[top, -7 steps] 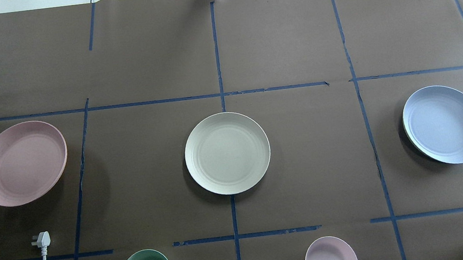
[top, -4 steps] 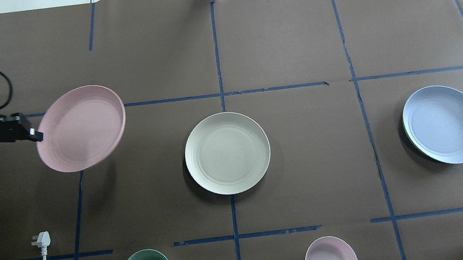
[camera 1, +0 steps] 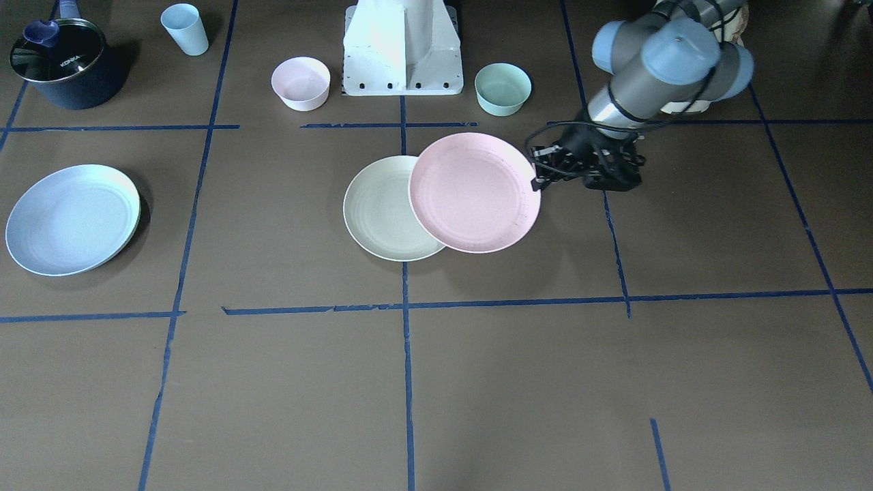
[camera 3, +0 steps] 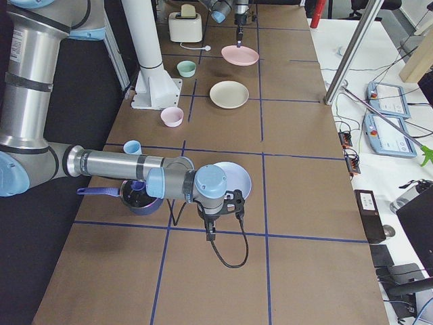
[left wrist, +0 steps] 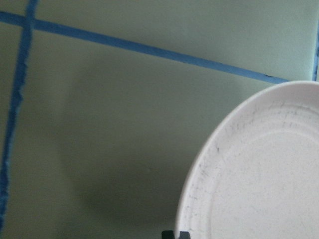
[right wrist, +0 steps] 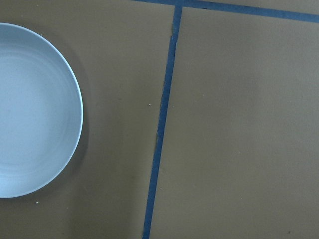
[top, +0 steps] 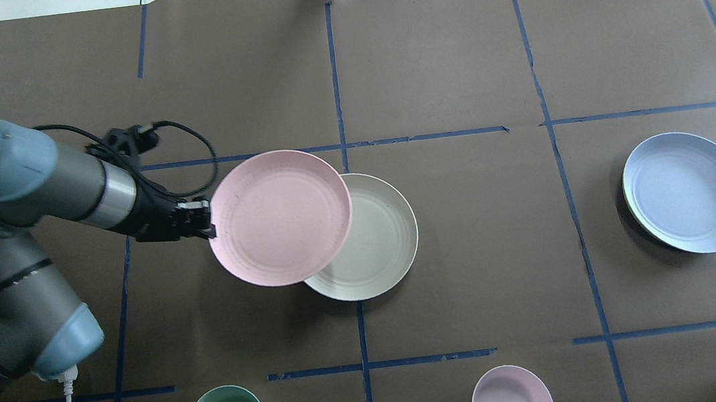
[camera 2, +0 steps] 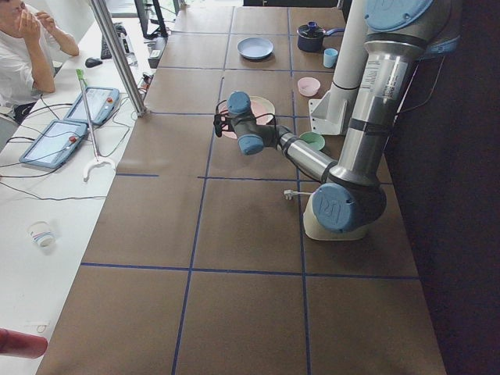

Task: Stack three plates with pink and blue

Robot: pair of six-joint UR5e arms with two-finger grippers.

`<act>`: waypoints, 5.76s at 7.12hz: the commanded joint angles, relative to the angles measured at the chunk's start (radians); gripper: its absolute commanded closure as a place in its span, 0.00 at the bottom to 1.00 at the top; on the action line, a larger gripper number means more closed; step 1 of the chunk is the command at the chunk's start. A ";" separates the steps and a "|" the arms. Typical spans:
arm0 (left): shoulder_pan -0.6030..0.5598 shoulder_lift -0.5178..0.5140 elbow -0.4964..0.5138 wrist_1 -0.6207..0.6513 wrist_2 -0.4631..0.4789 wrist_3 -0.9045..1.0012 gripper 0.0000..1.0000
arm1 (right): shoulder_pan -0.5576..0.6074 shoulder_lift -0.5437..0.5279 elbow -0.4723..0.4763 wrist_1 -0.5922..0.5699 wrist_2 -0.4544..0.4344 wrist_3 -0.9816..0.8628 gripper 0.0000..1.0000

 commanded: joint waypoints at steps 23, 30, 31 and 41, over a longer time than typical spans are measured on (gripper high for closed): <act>-0.980 0.534 0.027 0.607 -0.255 1.735 0.00 | -0.165 0.057 -0.011 0.302 0.058 0.405 0.00; -0.980 0.535 0.035 0.607 -0.332 1.734 0.00 | -0.500 0.057 -0.276 0.893 -0.117 0.910 0.20; -0.980 0.535 0.035 0.607 -0.332 1.734 0.00 | -0.500 0.057 -0.278 0.893 -0.115 0.910 0.75; -0.980 0.533 0.041 0.607 -0.335 1.717 0.00 | -0.497 0.252 -0.173 0.887 0.017 1.126 1.00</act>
